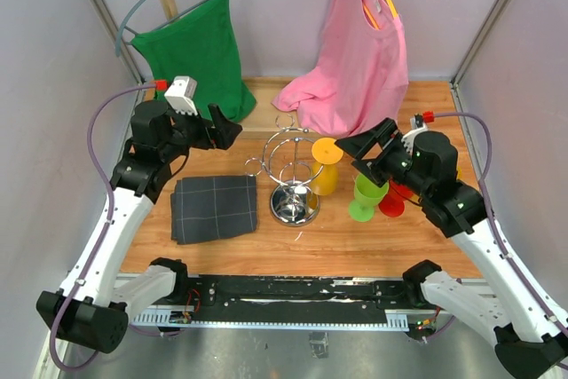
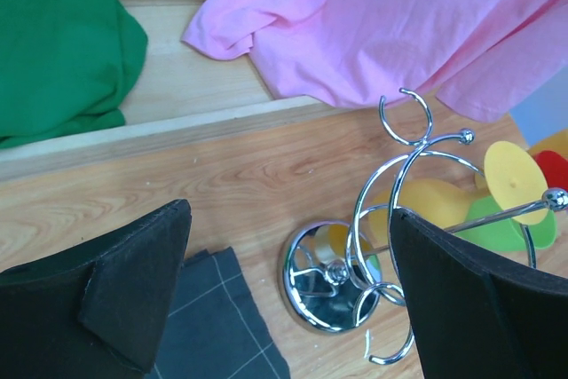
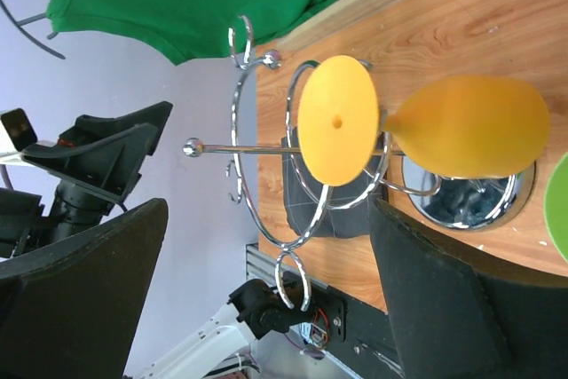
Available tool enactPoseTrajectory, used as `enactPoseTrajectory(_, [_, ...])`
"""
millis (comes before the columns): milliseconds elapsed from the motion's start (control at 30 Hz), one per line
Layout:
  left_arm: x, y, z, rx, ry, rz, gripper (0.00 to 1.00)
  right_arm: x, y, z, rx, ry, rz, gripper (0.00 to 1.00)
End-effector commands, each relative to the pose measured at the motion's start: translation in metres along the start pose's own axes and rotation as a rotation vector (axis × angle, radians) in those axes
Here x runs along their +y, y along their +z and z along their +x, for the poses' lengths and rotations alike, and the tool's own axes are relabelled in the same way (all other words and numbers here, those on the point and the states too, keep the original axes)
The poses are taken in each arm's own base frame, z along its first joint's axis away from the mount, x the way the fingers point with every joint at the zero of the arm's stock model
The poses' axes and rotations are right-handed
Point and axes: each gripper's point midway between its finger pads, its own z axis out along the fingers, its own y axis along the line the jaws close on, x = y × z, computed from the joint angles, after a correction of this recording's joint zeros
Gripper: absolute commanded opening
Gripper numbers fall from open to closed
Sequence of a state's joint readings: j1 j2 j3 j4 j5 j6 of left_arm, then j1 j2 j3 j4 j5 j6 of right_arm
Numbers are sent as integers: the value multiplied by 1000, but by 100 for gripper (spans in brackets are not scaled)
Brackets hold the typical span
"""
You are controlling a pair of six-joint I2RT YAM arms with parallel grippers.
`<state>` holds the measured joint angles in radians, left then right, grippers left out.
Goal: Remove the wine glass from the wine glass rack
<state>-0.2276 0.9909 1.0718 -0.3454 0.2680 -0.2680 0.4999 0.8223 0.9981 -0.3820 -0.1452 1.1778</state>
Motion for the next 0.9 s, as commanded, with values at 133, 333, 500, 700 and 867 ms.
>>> enactPoseTrajectory(133, [-8, 10, -9, -27, -10, 66, 99, -22, 7, -3, -63, 65, 11, 94])
enactPoseTrajectory(333, [-9, 12, -6, -8, -2, 79, 99, -30, 21, 0, -52, 75, 25, 87])
enactPoseTrajectory(500, [-11, 12, -5, 3, 7, 88, 99, -31, 32, -1, -53, 80, 28, 82])
enactPoseTrajectory(700, [-14, 12, -8, 12, 9, 104, 99, -34, 39, -2, -67, 113, 18, 75])
enactPoseTrajectory(867, [-16, 15, -10, 18, 9, 112, 99, -40, 42, 0, -72, 133, 18, 66])
